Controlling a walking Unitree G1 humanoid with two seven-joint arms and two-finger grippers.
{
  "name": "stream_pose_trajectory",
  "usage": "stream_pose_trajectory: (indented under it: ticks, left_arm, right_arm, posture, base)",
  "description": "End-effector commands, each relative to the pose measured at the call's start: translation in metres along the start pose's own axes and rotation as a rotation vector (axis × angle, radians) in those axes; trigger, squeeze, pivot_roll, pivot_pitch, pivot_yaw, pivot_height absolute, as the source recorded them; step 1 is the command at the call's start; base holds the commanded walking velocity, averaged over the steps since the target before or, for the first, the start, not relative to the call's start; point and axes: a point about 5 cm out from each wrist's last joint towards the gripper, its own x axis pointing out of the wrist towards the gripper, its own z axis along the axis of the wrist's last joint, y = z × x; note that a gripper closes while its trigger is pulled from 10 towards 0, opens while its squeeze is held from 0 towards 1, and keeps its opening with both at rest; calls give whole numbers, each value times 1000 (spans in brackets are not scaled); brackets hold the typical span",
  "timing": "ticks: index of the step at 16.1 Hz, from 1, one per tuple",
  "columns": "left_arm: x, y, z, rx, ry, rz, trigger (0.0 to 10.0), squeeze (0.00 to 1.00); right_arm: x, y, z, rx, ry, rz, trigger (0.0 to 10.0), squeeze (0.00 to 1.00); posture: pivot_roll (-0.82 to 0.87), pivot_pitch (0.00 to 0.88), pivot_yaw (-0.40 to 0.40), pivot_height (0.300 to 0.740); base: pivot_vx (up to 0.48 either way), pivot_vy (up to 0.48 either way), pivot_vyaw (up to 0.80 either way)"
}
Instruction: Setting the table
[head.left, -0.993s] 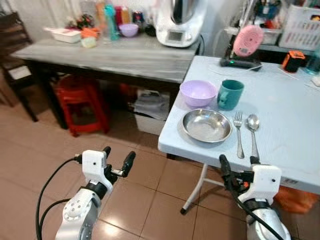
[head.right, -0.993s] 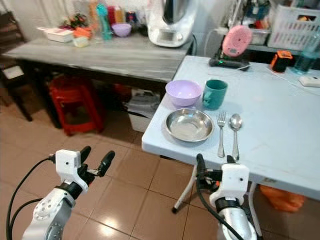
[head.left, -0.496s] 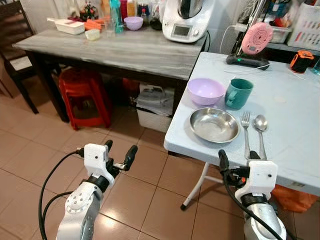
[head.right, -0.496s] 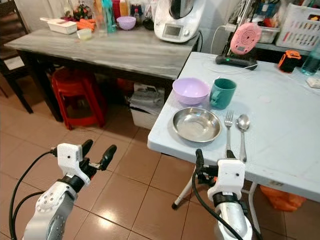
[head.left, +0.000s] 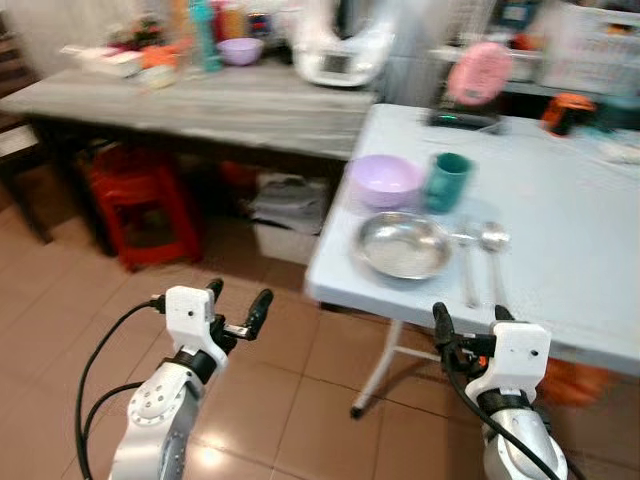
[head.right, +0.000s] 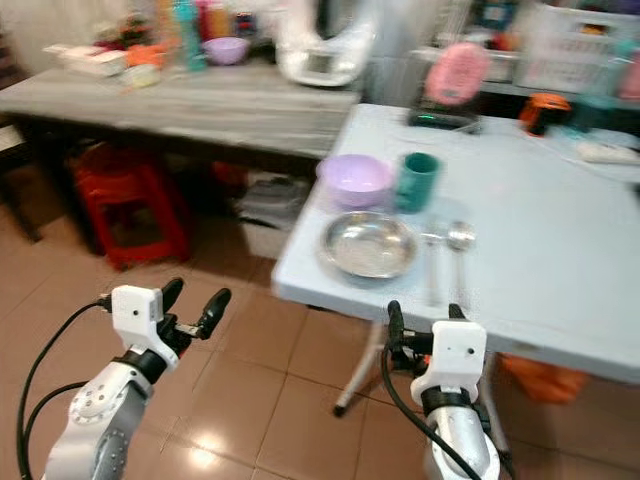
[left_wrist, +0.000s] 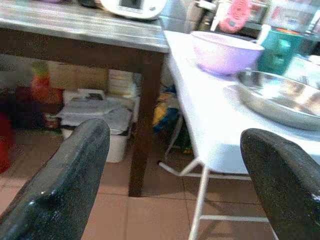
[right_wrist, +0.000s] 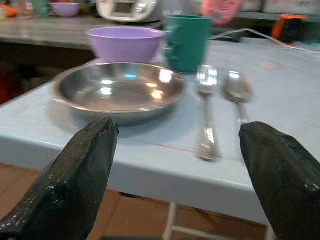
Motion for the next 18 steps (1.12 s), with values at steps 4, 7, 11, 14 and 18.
stream_pose_trajectory:
  ticks: [4, 7, 11, 14, 18]
  left_arm:
    - [4, -1, 1, -10, -3, -6, 10000, 0]
    - [5, -3, 1, -29, -12, -31, 10000, 0]
    - [4, -10, 5, -64, -33, -104, 10000, 0]
    - [4, -10, 5, -68, -31, -115, 10000, 0]
    - [4, -12, 6, -73, -36, -139, 10000, 0]
  right_arm:
    - [2, -1, 6, 4, -28, -8, 10000, 0]
    - [3, -2, 7, 3, -39, -16, 10000, 0]
    - [3, -3, 9, -3, -46, -22, 10000, 0]
    - [2, -2, 9, -3, -49, -21, 10000, 0]
    - [3, 1, 11, -16, -65, -5, 10000, 0]
  posture:
    - [12, 0, 11, 740]
    - [10, 0, 12, 740]
    - [9, 0, 13, 740]
    - [9, 0, 14, 740]
    - [9, 0, 14, 740]
  base:
    - [0, -60, 0]
    - [0, 0, 0]
    - [60, 0, -120]
    - [281, 0, -175]
    - [292, 0, 0]
